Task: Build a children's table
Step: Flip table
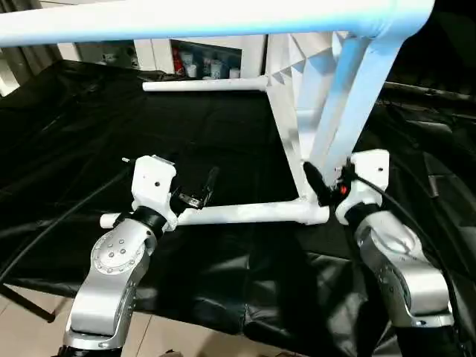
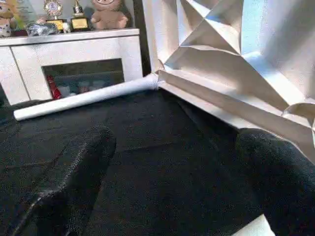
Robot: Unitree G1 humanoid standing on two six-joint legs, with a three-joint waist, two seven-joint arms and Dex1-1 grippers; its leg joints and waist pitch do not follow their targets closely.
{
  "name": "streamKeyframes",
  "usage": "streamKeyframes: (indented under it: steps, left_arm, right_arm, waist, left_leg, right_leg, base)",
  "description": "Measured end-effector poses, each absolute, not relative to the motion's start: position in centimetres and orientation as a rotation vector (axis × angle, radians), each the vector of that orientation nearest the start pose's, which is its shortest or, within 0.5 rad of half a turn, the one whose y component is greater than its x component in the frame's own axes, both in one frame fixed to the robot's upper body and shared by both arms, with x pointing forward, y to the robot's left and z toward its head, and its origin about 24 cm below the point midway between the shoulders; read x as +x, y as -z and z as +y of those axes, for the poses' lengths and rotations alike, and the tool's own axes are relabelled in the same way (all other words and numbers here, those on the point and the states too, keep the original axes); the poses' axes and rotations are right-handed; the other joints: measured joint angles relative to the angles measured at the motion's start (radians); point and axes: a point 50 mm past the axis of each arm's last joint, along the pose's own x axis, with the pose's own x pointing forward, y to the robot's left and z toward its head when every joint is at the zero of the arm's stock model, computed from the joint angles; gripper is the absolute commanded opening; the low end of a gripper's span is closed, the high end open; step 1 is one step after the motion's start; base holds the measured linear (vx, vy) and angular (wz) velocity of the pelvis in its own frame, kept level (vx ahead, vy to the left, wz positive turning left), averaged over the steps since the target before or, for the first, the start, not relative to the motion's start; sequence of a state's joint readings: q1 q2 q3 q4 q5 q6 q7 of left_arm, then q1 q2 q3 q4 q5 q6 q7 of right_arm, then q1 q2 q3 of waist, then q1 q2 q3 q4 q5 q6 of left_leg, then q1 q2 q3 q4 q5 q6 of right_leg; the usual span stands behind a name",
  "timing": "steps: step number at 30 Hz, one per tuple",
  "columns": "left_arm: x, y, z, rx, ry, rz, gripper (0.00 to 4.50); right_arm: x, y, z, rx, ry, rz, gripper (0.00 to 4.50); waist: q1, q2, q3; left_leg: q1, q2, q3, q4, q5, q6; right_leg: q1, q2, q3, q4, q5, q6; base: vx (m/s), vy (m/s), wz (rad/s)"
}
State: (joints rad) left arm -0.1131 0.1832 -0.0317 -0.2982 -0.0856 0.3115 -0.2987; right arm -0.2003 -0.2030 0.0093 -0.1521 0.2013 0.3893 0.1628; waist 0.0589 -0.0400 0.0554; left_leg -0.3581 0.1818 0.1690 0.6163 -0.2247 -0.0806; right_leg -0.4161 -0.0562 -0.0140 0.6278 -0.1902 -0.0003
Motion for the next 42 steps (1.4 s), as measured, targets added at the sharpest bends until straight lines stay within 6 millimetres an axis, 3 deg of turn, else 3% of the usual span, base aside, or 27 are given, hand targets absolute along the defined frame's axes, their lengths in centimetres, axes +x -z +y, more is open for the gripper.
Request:
streamKeyframes:
  steps: [5,7,8,10,11,12,13,14,15,16,17,18,19,20,21,23,24,25,26,27,28,29,31,33,34,39,42]
  left_arm:
    - [26.4,-10.7,14.2,0.105,0.384,-0.068,4.5]
    - [26.4,-10.7,14.2,0.105,0.385,-0.057,4.5]
    - [26.4,-10.6,14.2,0.104,0.386,-0.052,4.5]
    - [26.4,-10.5,14.1,0.101,0.387,-0.048,4.5]
    - [26.4,-10.4,14.1,0.1,0.388,-0.044,4.5]
    - [26.4,-10.3,14.2,0.1,0.386,-0.039,4.5]
    - [26.3,-10.2,14.3,0.1,0.383,-0.036,4.5]
    - [26.3,-10.1,14.4,0.099,0.379,-0.029,4.5]
    - [26.4,-10.2,14.4,0.1,0.381,-0.034,4.5]
    - [26.5,-10.4,14.2,0.104,0.39,-0.043,4.5]
    - [26.7,-11.0,14.1,0.107,0.393,-0.067,4.5]
    - [26.7,-10.9,14.1,0.1,0.389,-0.068,4.5]
    - [26.5,-10.4,14.2,0.096,0.388,-0.046,4.5]
    - [26.2,-9.5,14.4,0.09,0.382,-0.007,4.5]
    - [26.2,-9.2,14.5,0.091,0.379,0.012,4.5]
    - [26.6,-9.7,14.2,0.09,0.386,-0.007,4.5]
    - [26.8,-10.1,14.1,0.093,0.391,-0.024,4.5]
    - [27.0,-10.5,14.0,0.098,0.395,-0.044,4.5]
    - [27.1,-10.7,14.1,0.108,0.391,-0.05,4.5]
    - [27.1,-10.6,14.4,0.118,0.383,-0.04,4.5]
    - [27.2,-10.4,14.7,0.127,0.379,-0.032,4.5]
    - [27.3,-10.4,15.0,0.138,0.371,-0.029,4.5]
    - [27.4,-10.8,15.1,0.152,0.371,-0.039,4.5]
    - [27.5,-10.8,15.2,0.159,0.371,-0.041,4.5]
    - [27.5,-10.9,15.0,0.16,0.377,-0.045,4.5]
    - [27.5,-11.0,14.7,0.14,0.375,-0.05,4.5]
    - [27.4,-10.7,14.2,0.119,0.375,-0.047,4.5]
  right_arm:
    - [28.4,-9.4,-15.6,-0.013,-0.259,0.054,3.19]
    - [28.3,-9.6,-15.7,-0.015,-0.262,0.046,3.19]
    - [28.2,-9.7,-15.7,-0.017,-0.261,0.038,3.19]
    - [28.1,-9.7,-15.9,-0.016,-0.256,0.038,3.19]
    - [28.0,-9.5,-16.0,-0.016,-0.25,0.045,3.19]
    - [27.8,-9.3,-16.1,-0.016,-0.248,0.053,3.19]
    - [27.8,-9.1,-16.1,-0.015,-0.249,0.059,3.19]
    - [27.7,-9.1,-15.9,-0.014,-0.26,0.059,3.19]
    - [27.6,-9.2,-15.9,-0.013,-0.262,0.054,3.19]
    - [27.3,-9.2,-16.1,-0.013,-0.256,0.054,3.19]
    - [27.1,-9.1,-16.4,-0.011,-0.242,0.054,3.19]
    - [27.2,-9.3,-16.5,-0.013,-0.242,0.052,3.19]
    - [27.2,-9.2,-16.5,-0.009,-0.239,0.057,3.19]
    - [27.2,-9.2,-16.5,-0.008,-0.238,0.062,3.19]
    - [27.2,-9.1,-16.5,-0.006,-0.236,0.067,3.19]
    - [27.1,-9.1,-17.1,-0.011,-0.217,0.071,3.19]
    - [27.1,-9.1,-17.3,-0.016,-0.213,0.069,3.19]
    - [27.1,-9.2,-17.5,-0.02,-0.206,0.068,3.19]
    - [27.1,-9.2,-17.5,-0.023,-0.206,0.068,3.19]
    - [27.2,-9.1,-17.1,-0.018,-0.223,0.068,3.19]
    - [27.2,-9.2,-16.5,-0.008,-0.238,0.065,3.19]
    - [27.2,-9.1,-16.4,-0.004,-0.24,0.065,3.19]
    - [27.2,-9.2,-16.5,-0.004,-0.234,0.064,3.19]
    - [27.1,-9.1,-16.4,0.0,-0.232,0.066,3.19]
    - [27.0,-8.9,-16.4,-0.001,-0.231,0.073,3.19]
    - [27.1,-8.9,-16.4,-0.024,-0.219,0.055,3.19]
    - [27.2,-8.8,-16.5,-0.036,-0.209,0.059,3.19]
  waist:
    - [-0.001,0.001,-0.002]
    - [-0.001,0.003,-0.008]
    - [-0.002,0.004,-0.015]
    - [-0.004,0.007,-0.017]
    - [-0.005,0.015,-0.017]
    - [-0.007,0.02,-0.014]
    - [-0.01,0.026,-0.009]
    - [-0.022,0.043,0.004]
    - [-0.011,0.052,0.013]
    - [-0.005,0.05,0.017]
    - [0.029,0.012,0.01]
    - [0.038,-0.016,0.002]
    - [0.049,-0.01,0.004]
    - [0.075,0.004,0.006]
    - [0.088,0.005,0.007]
    - [0.115,0.009,0.005]
    - [0.121,0.009,0.003]
    - [0.116,0.03,-0.006]
    - [0.104,0.037,-0.008]
    - [0.084,0.038,-0.008]
    - [0.071,0.043,-0.009]
    - [0.06,0.051,-0.012]
    - [0.049,0.046,-0.016]
    - [0.026,0.038,-0.014]
    - [0.019,0.035,-0.012]
    - [-0.02,0.027,-0.004]
    - [-0.028,0.024,0.001]
  left_leg:
    - [-0.008,0.0,-0.001,0.003,0.008,0.006]
    - [-0.036,-0.002,0.001,0.016,0.021,0.018]
    - [-0.063,-0.002,-0.001,0.023,0.026,0.026]
    - [-0.092,0.0,-0.004,0.028,0.034,0.045]
    - [-0.1,0.006,-0.006,0.027,0.038,0.051]
    - [-0.094,0.013,-0.002,0.027,0.036,0.046]
    - [-0.083,0.02,-0.005,0.026,0.032,0.04]
    - [-0.06,0.031,-0.01,0.025,0.027,0.033]
    - [-0.051,0.037,-0.008,0.017,0.027,0.032]
    - [-0.043,0.039,0.01,0.017,0.027,0.032]
    - [-0.034,0.034,0.052,0.02,0.027,0.032]
    - [-0.036,0.032,0.064,0.04,0.017,0.027]
    - [-0.042,0.027,0.053,0.07,0.008,0.025]
    - [-0.05,-0.001,-0.016,0.149,0.001,0.035]
    - [-0.034,-0.036,-0.049,0.162,-0.003,0.038]
    - [0.009,-0.088,-0.058,0.137,-0.04,0.045]
    - [0.016,-0.102,-0.072,0.119,-0.06,0.063]
    - [0.018,-0.107,-0.09,0.097,-0.074,0.087]
    - [0.018,-0.109,-0.089,0.074,-0.085,0.075]
    - [0.009,-0.116,-0.083,0.07,-0.082,0.092]
    - [0.001,-0.121,-0.082,0.071,-0.079,0.103]
    - [-0.009,-0.122,-0.082,0.073,-0.071,0.106]
    - [-0.026,-0.138,-0.08,0.069,-0.062,0.116]
    - [-0.027,-0.161,-0.07,0.052,-0.051,0.116]
    - [-0.025,-0.164,-0.068,0.044,-0.047,0.109]
    - [-0.017,-0.152,-0.054,0.041,-0.041,0.099]
    - [-0.015,-0.146,-0.045,0.04,-0.043,0.102]
  right_leg:
    - [-0.006,0.001,-0.001,0.001,0.006,0.0]
    - [-0.031,0.003,-0.003,0.003,0.02,0.003]
    - [-0.055,0.004,-0.005,0.001,0.033,0.006]
    - [-0.073,0.004,-0.012,-0.014,0.05,-0.002]
    - [-0.07,0.002,-0.026,-0.036,0.065,-0.005]
    - [-0.06,-0.001,-0.039,-0.05,0.068,-0.005]
    - [-0.046,-0.004,-0.056,-0.06,0.065,0.0]
    - [-0.018,-0.006,-0.084,-0.077,0.043,0.009]
    - [-0.001,-0.012,-0.097,-0.027,-0.003,0.002]
    - [0.002,-0.027,-0.108,0.064,-0.047,-0.01]
    - [0.034,-0.038,-0.075,0.131,-0.101,-0.008]
    - [0.034,-0.027,-0.034,0.154,-0.164,0.012]
    - [0.028,-0.024,-0.021,0.161,-0.168,0.01]
    - [0.03,0.007,0.022,0.157,-0.168,0.011]
    - [0.034,0.02,0.062,0.151,-0.164,0.018]
    - [0.035,0.063,0.161,0.109,-0.135,0.04]
    - [0.037,0.08,0.194,0.079,-0.092,0.044]
    - [0.035,0.08,0.196,0.053,-0.068,0.054]
    - [0.032,0.072,0.186,0.022,-0.046,0.057]
    - [0.015,0.051,0.143,0.036,-0.055,0.009]
    - [0.002,0.027,0.079,0.081,-0.068,-0.013]
    - [-0.003,0.019,0.018,0.107,-0.071,-0.017]
    - [0.016,0.017,-0.027,0.075,-0.067,-0.011]
    - [0.045,0.005,-0.027,0.021,-0.07,0.021]
    - [0.052,0.0,-0.028,0.009,-0.063,0.019]
    - [0.07,-0.004,-0.033,-0.013,-0.04,0.014]
    - [0.072,-0.006,-0.033,-0.013,-0.039,0.013]
  base:
    - [0.0,0.0,0.0]
    - [-0.026,0.006,0.01]
    - [-0.052,0.012,0.02]
    - [-0.117,0.014,0.03]
    - [-0.139,0.015,0.05]
    - [-0.147,0.037,-0.02]
    - [-0.144,0.031,-0.13]
    - [-0.144,0.031,-0.13]
    - [-0.176,0.026,-0.1]
    - [-0.148,-0.008,0.05]
    - [-0.148,-0.008,0.05]
    - [-0.062,-0.111,0.09]
    - [-0.059,-0.087,-0.06]
    - [-0.059,-0.087,-0.06]
    - [-0.042,0.023,-0.35]
    - [-0.034,0.079,-0.4]
    - [-0.063,0.135,-0.23]
    - [-0.069,0.215,0.0]
    - [-0.069,0.215,0.0]
    - [-0.085,0.265,0.12]
    - [-0.071,0.261,0.07]
    - [-0.071,0.261,0.07]
    - [-0.045,0.206,0.04]
    - [-0.049,0.15,0.02]
    - [-0.07,0.076,0.03]
    - [-0.08,0.037,0.01]
    - [-0.062,0.002,0.03]
